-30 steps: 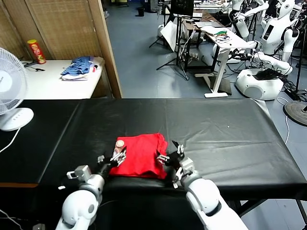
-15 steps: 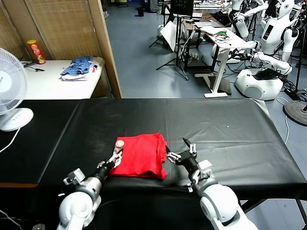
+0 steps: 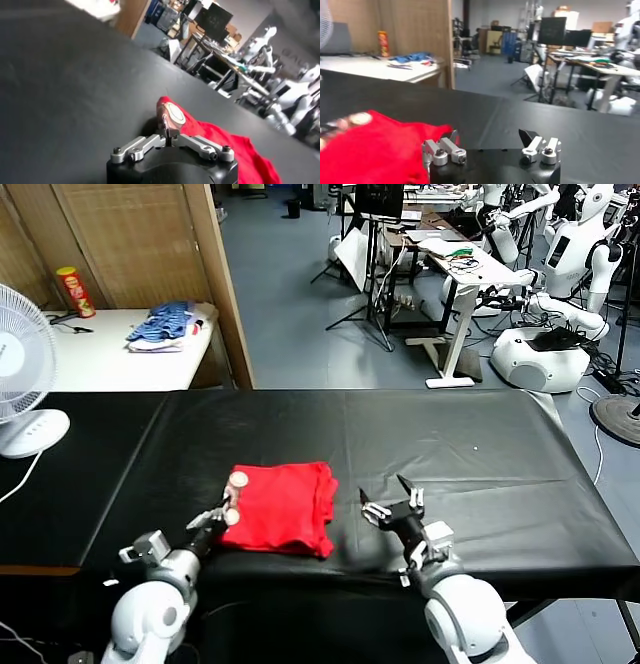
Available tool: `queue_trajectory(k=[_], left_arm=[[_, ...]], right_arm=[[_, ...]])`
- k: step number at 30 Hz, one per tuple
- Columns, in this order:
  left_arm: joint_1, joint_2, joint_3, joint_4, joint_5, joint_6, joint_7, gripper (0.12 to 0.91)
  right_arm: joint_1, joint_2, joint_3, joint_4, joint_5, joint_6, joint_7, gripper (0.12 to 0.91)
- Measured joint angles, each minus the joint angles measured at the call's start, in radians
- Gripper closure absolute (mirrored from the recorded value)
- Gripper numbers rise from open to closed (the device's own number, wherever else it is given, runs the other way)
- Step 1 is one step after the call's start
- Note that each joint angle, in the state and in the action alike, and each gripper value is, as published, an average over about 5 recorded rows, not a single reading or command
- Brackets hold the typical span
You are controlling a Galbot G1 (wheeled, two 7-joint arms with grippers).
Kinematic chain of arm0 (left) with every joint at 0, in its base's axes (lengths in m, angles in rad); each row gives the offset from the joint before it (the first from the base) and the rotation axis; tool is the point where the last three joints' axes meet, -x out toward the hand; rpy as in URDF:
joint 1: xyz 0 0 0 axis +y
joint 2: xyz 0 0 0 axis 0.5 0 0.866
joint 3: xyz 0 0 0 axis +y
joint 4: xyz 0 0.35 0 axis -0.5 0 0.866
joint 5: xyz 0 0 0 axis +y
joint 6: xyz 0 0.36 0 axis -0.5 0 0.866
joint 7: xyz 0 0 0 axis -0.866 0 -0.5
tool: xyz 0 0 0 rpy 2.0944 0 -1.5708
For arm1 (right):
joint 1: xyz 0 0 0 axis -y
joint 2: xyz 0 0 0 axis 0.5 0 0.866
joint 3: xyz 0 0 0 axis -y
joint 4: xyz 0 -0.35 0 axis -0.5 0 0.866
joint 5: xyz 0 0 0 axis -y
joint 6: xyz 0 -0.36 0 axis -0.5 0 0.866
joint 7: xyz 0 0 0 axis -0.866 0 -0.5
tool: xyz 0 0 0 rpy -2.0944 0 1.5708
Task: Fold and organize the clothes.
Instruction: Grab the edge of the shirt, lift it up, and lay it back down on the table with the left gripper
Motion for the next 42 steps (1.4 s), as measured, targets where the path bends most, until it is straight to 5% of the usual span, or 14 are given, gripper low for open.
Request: queue_trajectory(k=[21, 27, 38, 42], left_arm=[[0.096, 0.418, -0.228, -0.075, 0.574, -0.052, 0.037, 0.892], [0.097, 0.382, -0.162, -0.142, 0.608, -0.077, 0.041, 0.892], [0.061, 0.187, 0.149, -0.137, 0.415, -0.029, 0.039, 0.885], [0.066, 0.165, 0.208, -0.156, 0.356, -0.022, 0.066, 0.746]], right_arm=[[-0.03, 0.018, 0.041, -0.003, -0.014, -0.007, 0.007, 0.227], [-0.049, 0.024, 0.042, -0.001, -0.025, -0.005, 0.002, 0.227], [-0.063, 0.002, 0.044, 0.008, 0.0, -0.012, -0.017, 0.227], [-0.046, -0.014, 0.024, -0.005, 0.061, -0.033, -0.035, 0.227]])
